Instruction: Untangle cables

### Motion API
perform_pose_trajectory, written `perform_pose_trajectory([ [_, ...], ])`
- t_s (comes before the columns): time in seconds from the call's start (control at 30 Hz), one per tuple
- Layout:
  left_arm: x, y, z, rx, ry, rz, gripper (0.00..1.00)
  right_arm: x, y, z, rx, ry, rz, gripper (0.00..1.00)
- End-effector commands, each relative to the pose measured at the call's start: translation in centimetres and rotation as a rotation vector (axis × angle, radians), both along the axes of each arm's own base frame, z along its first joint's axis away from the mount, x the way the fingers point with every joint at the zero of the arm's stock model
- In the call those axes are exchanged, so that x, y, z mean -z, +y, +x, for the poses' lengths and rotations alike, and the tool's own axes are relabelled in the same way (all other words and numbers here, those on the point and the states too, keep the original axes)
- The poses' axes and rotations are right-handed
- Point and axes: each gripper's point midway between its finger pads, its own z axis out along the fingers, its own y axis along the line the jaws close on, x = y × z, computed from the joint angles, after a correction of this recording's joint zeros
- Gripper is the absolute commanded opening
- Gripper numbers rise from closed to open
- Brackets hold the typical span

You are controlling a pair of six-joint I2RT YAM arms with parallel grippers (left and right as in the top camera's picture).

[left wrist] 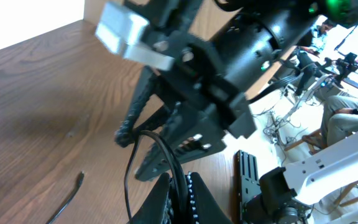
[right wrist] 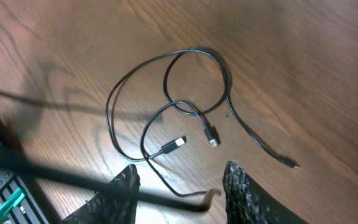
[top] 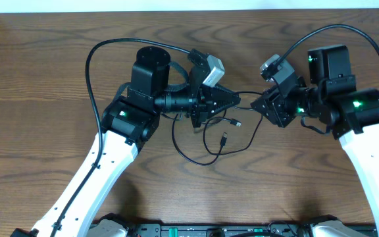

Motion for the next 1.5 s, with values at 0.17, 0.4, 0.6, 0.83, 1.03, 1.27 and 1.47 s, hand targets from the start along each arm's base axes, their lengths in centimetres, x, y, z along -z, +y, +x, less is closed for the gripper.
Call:
perform_pose_trajectory([
  [0.17,-1.6,0.5,-1.5,0.025,-0.027,-0.029,0.08,0.9,0.3,1.3,-0.010,0.005,-0.012,0.01],
  [0.4,-1.9,0.7,-1.7,0.020,-0.036,-0.030,0.10,0.8,-0.8,2.1,0.085,-0.004,-0.048,0.01],
  [0.6,0.9,1.3,-0.5,-0.073,0.011,0.076,0.43,0.3,-5.9,3.8,0.423,-0.033,-0.190,0.01],
  [0.83,3.8,2.3,-1.0,-0.086,0.041,0.190,0.44,-3.2,-8.8,4.3,0.575,-0.063,-0.172,0.01],
  [1.03,5.1,2.9,-1.1,-0.113,0.078,0.248,0.44,-6.7,-12.9,4.3,0.698,-0.105,-0.179,0.01],
  [1.27,5.9,3.3,-0.6,-0.148,0.084,0.286,0.44,-11.3,-19.2,3.5,0.905,-0.170,-0.165,0.01],
  [1.47,6.7,3.4,-0.1,-0.163,0.096,0.308,0.44,-16.4,-21.6,2.9,0.972,-0.281,-0.085,0.01],
])
